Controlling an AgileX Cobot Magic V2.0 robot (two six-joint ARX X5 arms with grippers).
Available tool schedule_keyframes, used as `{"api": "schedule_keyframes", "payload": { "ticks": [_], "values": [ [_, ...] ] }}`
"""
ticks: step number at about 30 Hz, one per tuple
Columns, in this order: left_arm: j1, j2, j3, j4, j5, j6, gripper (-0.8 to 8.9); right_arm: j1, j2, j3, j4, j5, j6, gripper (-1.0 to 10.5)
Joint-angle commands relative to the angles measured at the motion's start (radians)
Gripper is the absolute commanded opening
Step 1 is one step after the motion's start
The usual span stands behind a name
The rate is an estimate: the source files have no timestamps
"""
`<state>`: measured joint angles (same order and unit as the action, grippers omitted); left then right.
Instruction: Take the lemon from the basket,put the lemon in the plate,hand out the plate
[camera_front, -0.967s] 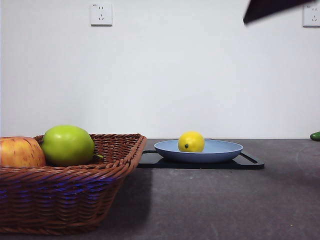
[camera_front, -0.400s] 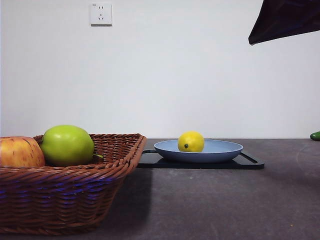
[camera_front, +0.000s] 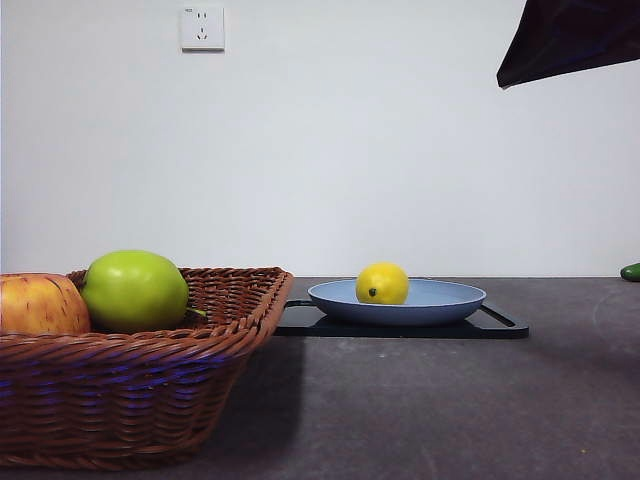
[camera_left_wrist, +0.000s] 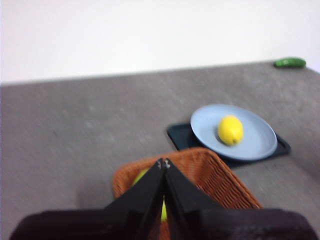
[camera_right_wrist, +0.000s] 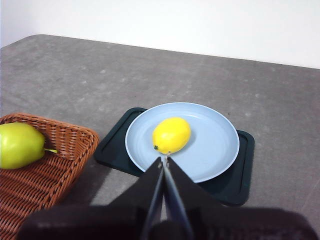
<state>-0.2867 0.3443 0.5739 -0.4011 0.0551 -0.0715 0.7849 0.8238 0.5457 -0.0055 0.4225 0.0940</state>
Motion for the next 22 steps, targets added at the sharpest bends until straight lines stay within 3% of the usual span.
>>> {"api": "schedule_keyframes", "payload": {
  "ticks": [1, 6, 11, 22],
  "values": [
    [0.048, -0.091, -0.012, 0.005, -0.008, 0.074, 0.08, 0.006, 0.004, 0.013, 0.012, 0.003, 0.013, 0.0],
    [0.185, -0.229, -0.143, 0.042, -0.108, 0.076, 0.08, 0.006, 0.004, 0.013, 0.012, 0.003, 0.013, 0.0],
    [0.281, -0.311, -0.29, 0.042, -0.105, 0.075, 0.08, 0.006, 0.004, 0.013, 0.012, 0.003, 0.013, 0.0],
    [0.307, -0.33, -0.489, 0.174, -0.103, 0.075, 0.08, 0.006, 0.004, 0.013, 0.012, 0.003, 0.013, 0.0]
  ]
}}
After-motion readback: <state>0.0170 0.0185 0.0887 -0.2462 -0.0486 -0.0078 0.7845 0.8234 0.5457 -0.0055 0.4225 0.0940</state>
